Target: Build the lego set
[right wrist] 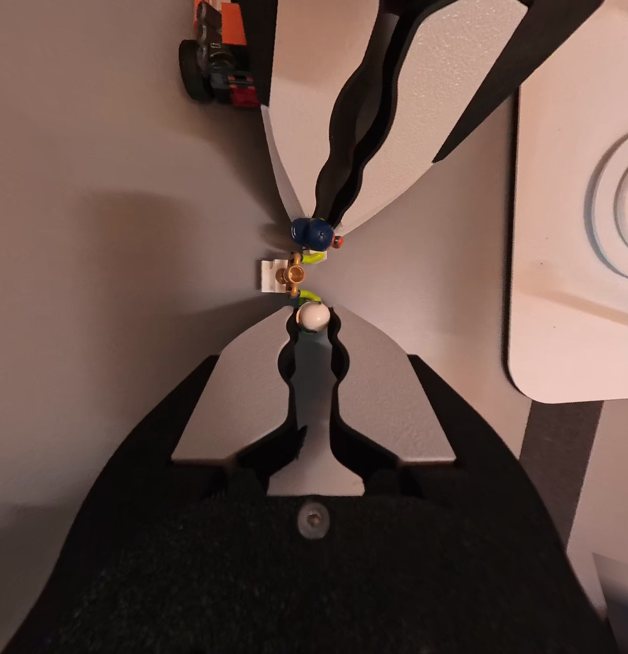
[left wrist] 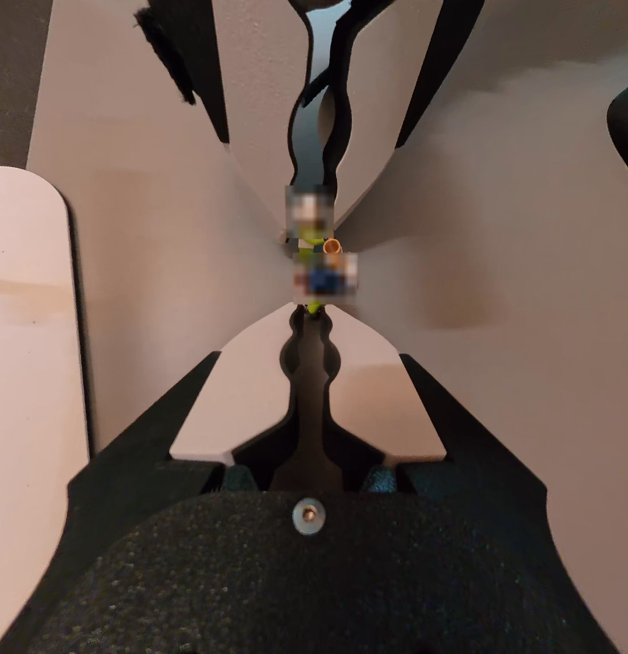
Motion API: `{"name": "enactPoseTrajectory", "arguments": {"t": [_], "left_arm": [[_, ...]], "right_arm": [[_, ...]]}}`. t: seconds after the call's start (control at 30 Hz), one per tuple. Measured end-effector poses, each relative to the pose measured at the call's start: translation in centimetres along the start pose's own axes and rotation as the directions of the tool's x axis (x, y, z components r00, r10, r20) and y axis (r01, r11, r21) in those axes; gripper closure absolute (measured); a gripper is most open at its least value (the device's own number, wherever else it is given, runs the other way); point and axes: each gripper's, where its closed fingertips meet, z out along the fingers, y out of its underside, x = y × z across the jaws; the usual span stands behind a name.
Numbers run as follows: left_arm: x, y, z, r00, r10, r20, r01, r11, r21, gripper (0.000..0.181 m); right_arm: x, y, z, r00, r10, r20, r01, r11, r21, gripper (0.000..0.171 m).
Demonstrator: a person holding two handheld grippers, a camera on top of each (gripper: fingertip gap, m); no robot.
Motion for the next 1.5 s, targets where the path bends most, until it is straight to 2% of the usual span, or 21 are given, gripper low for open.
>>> {"name": "enactPoseTrajectory", "arguments": {"t": [0.47,0.7,0.87,1.1,1.5], "left_arm": [[0.5,0.2,-0.1,0.997,-0.016,-0.075,0.016,1.0,-0.002,0.172],[0.5,0.2,-0.1,0.999,0.01,-0.051,-0.01,1.0,-0.001,0.173],[0.5,0.2,-0.1,0.999,0.021,-0.045,-0.021,1.0,-0.006,0.173],[0.7,0.3,-0.2,0.998,0.023,-0.059,-0.023,1.0,-0.01,0.173],[1.1,0.5,-0.2,0.993,0.013,-0.116,-0.017,0.999,-0.035,0.173]], "right_arm": [[-0.1,-0.2,0.1,0.992,-0.056,-0.112,0.052,0.998,-0.045,0.156],[-0.7,-1.4,-1.5,0.994,-0.016,-0.107,0.018,1.0,0.023,0.139],[-1.2,-1.2,0.3,0.995,-0.011,-0.103,0.004,0.997,-0.071,0.128],[-1.2,-1.3,1.3,0.994,-0.004,-0.107,-0.003,0.998,-0.06,0.134],[-1.3,-1.3,1.2,0.991,-0.01,-0.131,-0.001,0.997,-0.081,0.134]]}}
